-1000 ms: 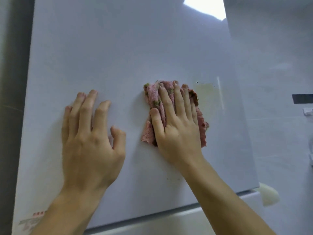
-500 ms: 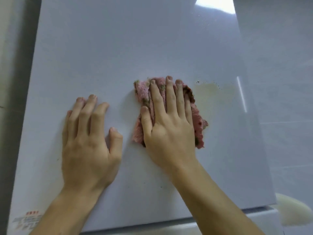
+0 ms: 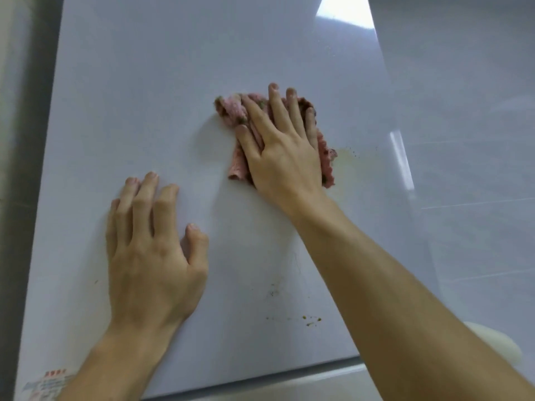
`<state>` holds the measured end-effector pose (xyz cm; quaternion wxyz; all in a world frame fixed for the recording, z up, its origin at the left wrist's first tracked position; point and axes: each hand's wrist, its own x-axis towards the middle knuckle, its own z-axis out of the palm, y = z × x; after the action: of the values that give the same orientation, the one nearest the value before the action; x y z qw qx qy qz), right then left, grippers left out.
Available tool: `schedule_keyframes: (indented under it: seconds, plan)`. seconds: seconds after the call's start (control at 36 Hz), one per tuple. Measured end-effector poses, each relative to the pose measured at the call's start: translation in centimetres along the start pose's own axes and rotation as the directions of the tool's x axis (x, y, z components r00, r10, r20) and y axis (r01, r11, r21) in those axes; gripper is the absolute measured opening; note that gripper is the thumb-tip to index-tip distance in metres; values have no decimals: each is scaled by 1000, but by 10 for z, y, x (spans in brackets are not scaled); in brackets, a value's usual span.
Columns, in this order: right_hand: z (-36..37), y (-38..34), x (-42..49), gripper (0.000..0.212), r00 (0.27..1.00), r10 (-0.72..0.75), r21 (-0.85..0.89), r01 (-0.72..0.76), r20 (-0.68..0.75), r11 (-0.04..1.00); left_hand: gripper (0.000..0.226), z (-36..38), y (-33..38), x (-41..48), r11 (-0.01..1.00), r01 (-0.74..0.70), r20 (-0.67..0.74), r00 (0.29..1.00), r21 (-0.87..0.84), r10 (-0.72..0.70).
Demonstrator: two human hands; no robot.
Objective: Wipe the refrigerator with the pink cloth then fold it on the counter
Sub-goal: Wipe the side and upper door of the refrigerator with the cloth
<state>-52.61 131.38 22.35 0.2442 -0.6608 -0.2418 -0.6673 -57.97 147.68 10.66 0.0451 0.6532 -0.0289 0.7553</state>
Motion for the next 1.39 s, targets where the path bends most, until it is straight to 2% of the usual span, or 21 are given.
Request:
schedule_keyframes:
  seconds: [0.25, 0.33, 0.39, 0.53, 0.72, 0.89, 1.0, 1.08, 1.22, 1.39]
  plan:
    - [-8, 31, -82, 64, 987, 148, -72, -153, -70, 986, 59, 4, 5, -4, 1000, -25, -8, 1000, 15, 25]
    - [-9, 30, -93, 68, 985, 158, 12, -158, -73, 987, 59, 4, 6, -4, 1000, -24, -10, 1000, 20, 24]
    - [-9, 29, -83, 64, 984, 153, 69, -147, -88, 987, 59, 4, 7, -4, 1000, -23, -9, 1000, 21, 23]
    - [-11, 33, -29, 50, 997, 43, 58, -40, -61, 998, 60, 6, 7, -4, 999, -35, -33, 999, 26, 36]
    - [-23, 52, 23, 53, 999, 52, 20, -53, 16, 998, 60, 8, 5, -4, 999, -36, -38, 999, 13, 36]
    - [-27, 68, -41, 62, 977, 198, 34, -196, -74, 980, 58, 9, 7, -6, 1000, -22, -54, 998, 0, 22]
    - [-29, 72, -107, 64, 983, 174, -26, -176, -63, 984, 56, 11, 15, -3, 999, -46, -56, 997, -7, 46]
    - [-32, 76, -121, 66, 984, 180, -15, -180, -1, 983, 57, 14, 24, 1, 997, -80, -24, 996, 14, 81]
    - [-37, 83, -83, 64, 987, 159, -24, -159, 16, 987, 57, 15, 26, 5, 994, -107, -9, 994, 23, 107]
    - [-47, 105, -20, 57, 976, 215, -50, -213, 35, 976, 57, 18, 24, 4, 991, -126, -23, 992, 34, 127]
